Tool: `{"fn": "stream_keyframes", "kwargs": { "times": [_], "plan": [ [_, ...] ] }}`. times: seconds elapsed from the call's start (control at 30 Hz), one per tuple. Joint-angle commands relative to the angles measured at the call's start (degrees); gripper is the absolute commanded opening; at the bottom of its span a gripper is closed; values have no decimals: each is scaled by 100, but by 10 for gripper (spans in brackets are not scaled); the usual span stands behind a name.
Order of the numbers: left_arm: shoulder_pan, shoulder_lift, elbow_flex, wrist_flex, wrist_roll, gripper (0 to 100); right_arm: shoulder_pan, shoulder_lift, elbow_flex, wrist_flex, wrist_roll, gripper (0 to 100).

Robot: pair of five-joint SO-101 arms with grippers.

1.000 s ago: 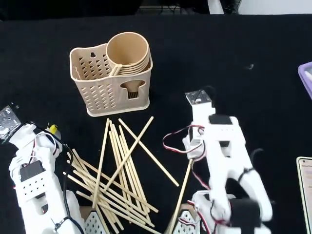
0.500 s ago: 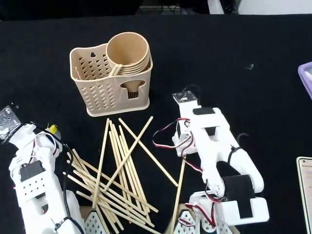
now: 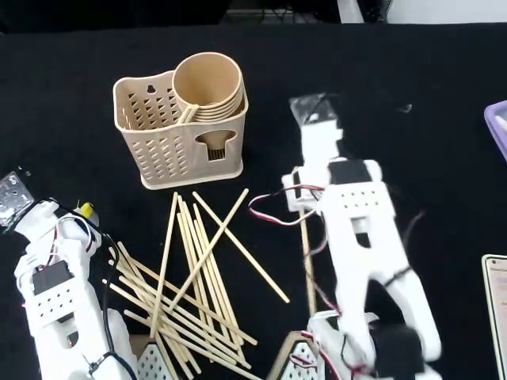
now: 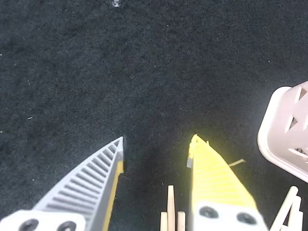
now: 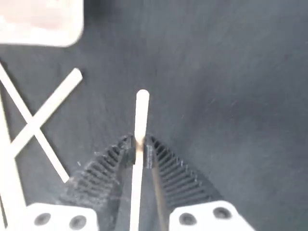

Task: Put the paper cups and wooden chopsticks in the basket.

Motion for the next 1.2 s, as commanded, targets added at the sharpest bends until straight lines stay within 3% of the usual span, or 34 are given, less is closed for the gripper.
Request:
{"fn": "stream_keyframes", "kwargs": {
  "times": [0.0,0.27,0.57,0.67,0.93,1.17],
  "plan": [
    [-57,-18,-31,-97,18,220,-123,-892,-585,132,-158,11],
    [-40,-18,-31,-105,18,220,-686,-2009,-479,167,580,11],
    [-57,-18,-31,-105,18,220,-2655,-3336,-215,167,633,11],
    [-57,-18,-31,-105,18,220,-3138,-3354,453,0,1064,11],
    [-57,-18,-31,-105,18,220,-3376,-3363,2598,-2031,1609,11],
    [-57,-18,-31,-105,18,220,-3569,-3363,2870,-1873,1618,18]
  ]
}}
